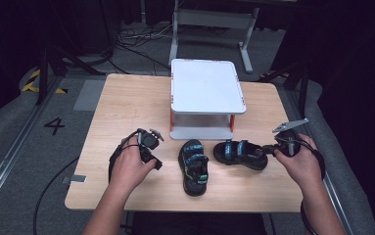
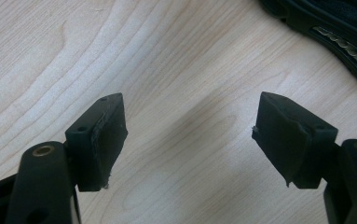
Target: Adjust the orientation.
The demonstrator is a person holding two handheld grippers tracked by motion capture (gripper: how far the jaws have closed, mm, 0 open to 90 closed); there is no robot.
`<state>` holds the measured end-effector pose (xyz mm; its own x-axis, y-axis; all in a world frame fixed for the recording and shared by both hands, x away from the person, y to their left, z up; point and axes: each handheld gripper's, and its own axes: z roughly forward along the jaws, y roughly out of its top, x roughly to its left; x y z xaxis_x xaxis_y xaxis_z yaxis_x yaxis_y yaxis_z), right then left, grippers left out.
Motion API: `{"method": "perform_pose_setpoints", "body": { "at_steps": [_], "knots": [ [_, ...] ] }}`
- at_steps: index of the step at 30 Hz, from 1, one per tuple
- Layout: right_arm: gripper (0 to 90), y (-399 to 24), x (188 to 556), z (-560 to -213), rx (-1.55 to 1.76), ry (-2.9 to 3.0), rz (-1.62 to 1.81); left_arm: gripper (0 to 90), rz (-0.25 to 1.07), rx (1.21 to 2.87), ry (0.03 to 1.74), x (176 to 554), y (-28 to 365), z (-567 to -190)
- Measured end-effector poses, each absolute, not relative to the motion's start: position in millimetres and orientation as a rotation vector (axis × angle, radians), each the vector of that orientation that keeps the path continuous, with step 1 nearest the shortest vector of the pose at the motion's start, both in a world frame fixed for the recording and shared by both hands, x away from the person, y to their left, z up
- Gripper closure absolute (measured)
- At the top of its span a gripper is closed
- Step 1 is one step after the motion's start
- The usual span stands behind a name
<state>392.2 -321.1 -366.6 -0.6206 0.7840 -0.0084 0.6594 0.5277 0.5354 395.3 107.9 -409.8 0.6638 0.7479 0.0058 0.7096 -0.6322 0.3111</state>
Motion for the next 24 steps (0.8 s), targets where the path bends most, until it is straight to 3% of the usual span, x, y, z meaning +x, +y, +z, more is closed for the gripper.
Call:
{"method": "perform_pose_setpoints", "body": {
  "at_steps": [8, 18, 22, 24],
  "knots": [
    [87.8, -285.6, 360.9, -347.5, 1.072, 2.701, 0.871, 25.6, 0.2, 2.596, 1.159, 395.9, 107.1, -407.8],
    [85.3, -249.6, 353.9, -368.6, 0.953, 2.927, 0.939, 25.5, 0.191, 2.609, 1.136, 398.1, 101.6, -408.6],
    [81.5, -244.4, 353.3, -375.3, 0.933, 2.963, 0.91, 25.5, 0.189, 2.607, 1.14, 397.1, 102.1, -407.8],
    [75.0, -246.1, 351.7, -370.7, 0.913, 2.938, 0.852, 25.5, 0.19, 2.603, 1.143, 396.9, 103.7, -407.8]
  ]
}}
